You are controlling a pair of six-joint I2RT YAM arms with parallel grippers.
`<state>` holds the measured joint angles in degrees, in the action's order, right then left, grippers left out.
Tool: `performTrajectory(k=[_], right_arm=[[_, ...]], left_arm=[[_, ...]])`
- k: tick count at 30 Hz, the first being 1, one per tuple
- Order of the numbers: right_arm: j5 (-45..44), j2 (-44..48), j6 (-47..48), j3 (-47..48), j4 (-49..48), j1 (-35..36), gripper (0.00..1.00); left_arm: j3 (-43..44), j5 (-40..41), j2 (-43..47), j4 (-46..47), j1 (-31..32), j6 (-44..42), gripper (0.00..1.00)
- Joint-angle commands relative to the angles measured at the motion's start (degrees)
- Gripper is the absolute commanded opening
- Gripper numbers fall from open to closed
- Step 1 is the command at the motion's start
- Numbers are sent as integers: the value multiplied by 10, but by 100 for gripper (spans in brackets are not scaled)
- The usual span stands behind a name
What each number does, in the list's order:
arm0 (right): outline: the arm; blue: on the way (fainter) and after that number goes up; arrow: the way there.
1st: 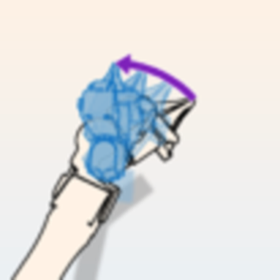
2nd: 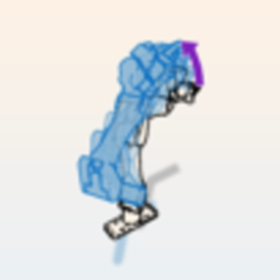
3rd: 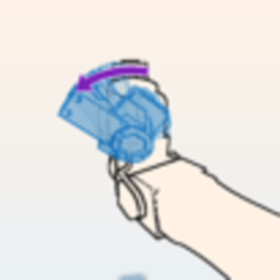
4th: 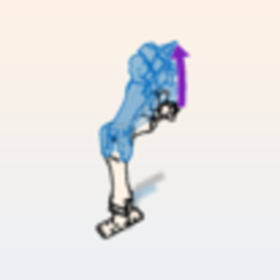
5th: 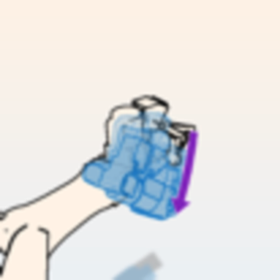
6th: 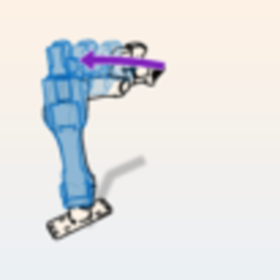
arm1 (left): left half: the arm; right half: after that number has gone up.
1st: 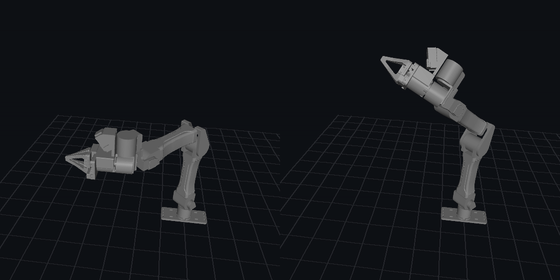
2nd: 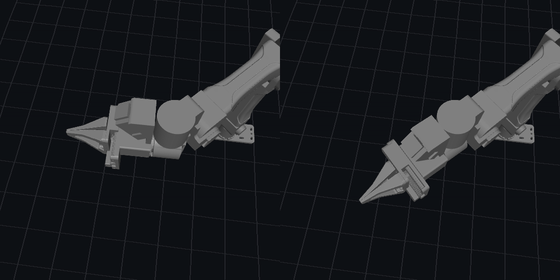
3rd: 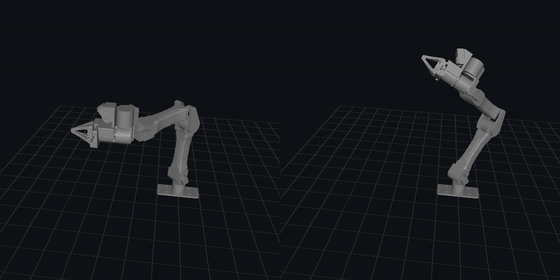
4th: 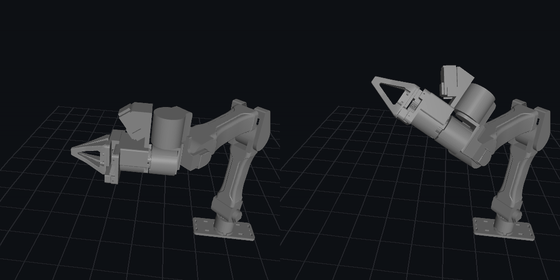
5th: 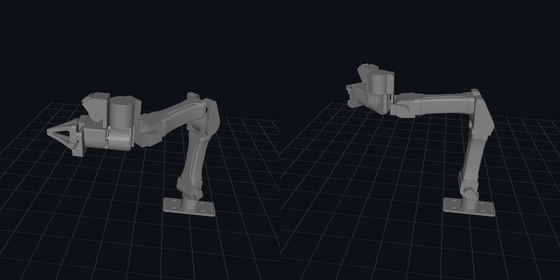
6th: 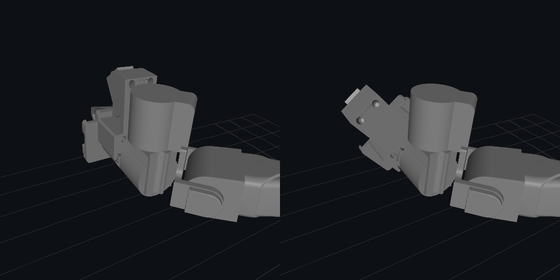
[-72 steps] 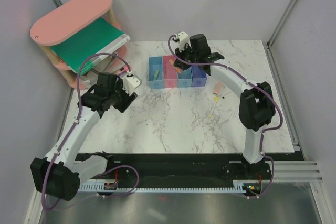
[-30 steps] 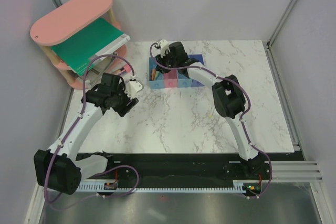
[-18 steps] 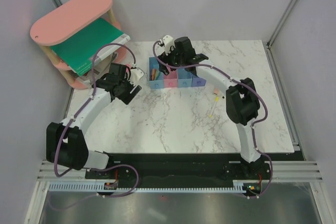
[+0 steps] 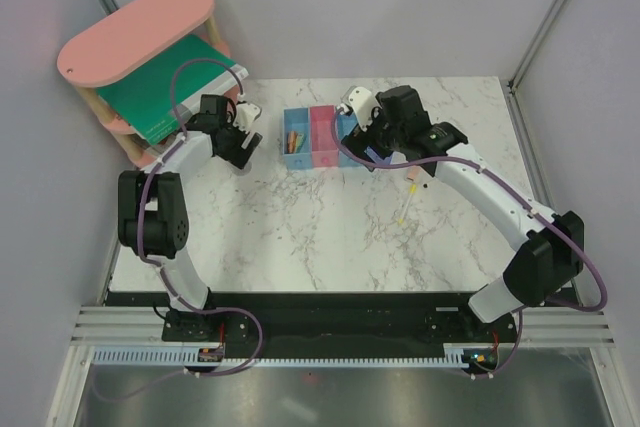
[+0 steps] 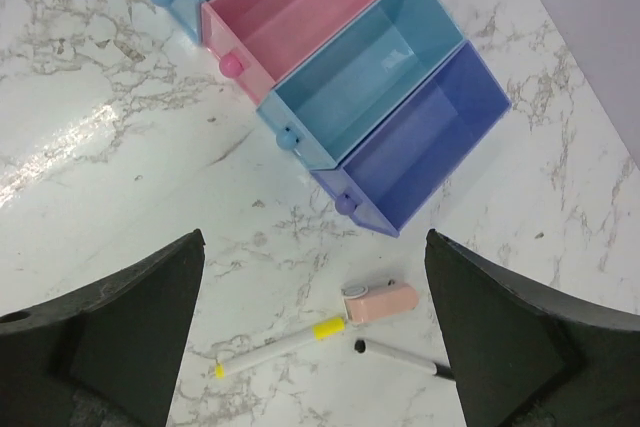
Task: Sort the stationery into containers
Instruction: Pick up the stationery from the center of the board.
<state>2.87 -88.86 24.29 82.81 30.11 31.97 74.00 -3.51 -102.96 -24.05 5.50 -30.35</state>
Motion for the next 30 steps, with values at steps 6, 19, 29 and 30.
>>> performTrajectory(k=[6,19,29,30], right_arm=[[-9,35,6,-20,7,-14,98],[-5,29,0,-30,5,-19,98],[128,48,-19,-71,61,-50,98],[151,54,-13,-80,91,-53,98]], left_arm=[[40,-84,-51,-1,-15,-52,89],[69,-113,-93,-37,-26,-76,52],[40,-153,0,-95,-21,-72,20],[33,-158,20,-96,-19,-76,18]])
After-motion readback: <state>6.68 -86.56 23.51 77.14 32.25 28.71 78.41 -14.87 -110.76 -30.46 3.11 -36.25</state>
